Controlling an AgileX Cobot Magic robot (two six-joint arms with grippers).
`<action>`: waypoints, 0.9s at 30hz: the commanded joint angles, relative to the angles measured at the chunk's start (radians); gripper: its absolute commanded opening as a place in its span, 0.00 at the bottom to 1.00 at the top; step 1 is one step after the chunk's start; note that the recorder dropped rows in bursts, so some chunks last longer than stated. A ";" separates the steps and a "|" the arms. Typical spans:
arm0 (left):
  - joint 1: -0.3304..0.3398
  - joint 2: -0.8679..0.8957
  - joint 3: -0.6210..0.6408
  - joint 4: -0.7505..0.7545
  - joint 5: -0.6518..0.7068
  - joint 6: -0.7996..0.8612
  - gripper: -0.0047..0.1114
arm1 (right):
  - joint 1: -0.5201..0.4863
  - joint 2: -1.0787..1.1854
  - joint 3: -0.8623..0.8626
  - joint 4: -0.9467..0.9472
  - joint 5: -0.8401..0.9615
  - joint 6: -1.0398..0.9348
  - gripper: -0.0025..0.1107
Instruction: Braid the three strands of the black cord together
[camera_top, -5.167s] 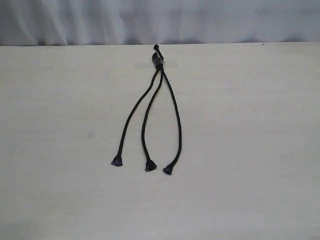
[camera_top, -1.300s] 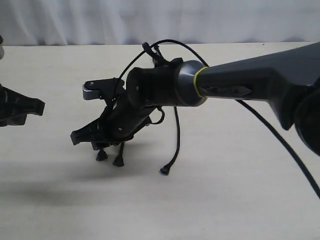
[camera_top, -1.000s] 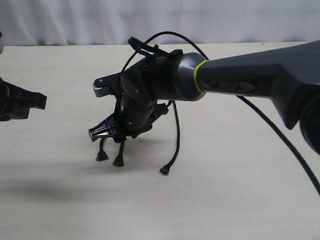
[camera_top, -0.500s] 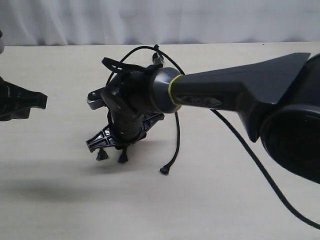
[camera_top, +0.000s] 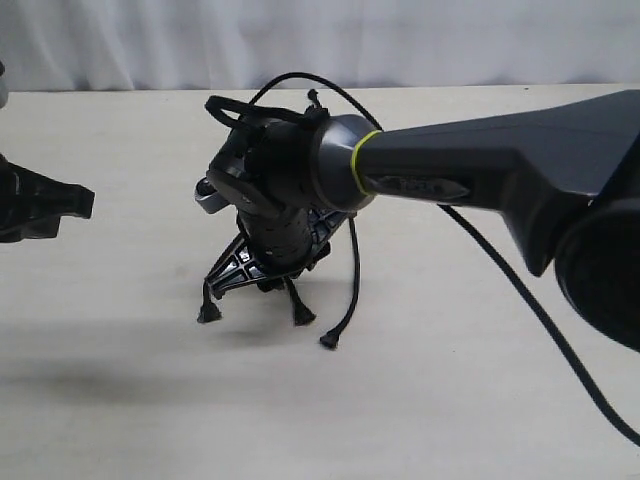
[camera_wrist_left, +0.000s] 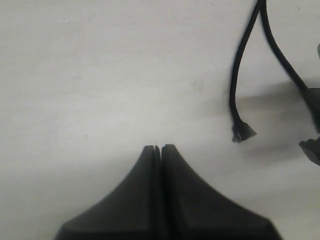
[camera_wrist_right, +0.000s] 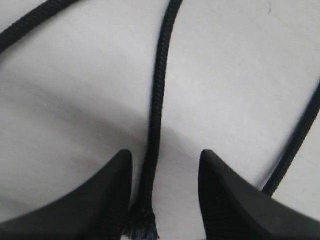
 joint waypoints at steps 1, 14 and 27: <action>-0.006 -0.001 -0.010 -0.008 0.008 -0.005 0.04 | -0.005 0.023 0.003 0.003 -0.005 0.038 0.39; -0.006 -0.001 -0.010 -0.008 0.032 0.005 0.04 | -0.012 0.015 0.003 0.025 0.028 -0.024 0.06; -0.006 -0.001 -0.010 -0.008 0.032 0.005 0.04 | -0.163 -0.052 0.005 0.414 -0.016 -0.283 0.12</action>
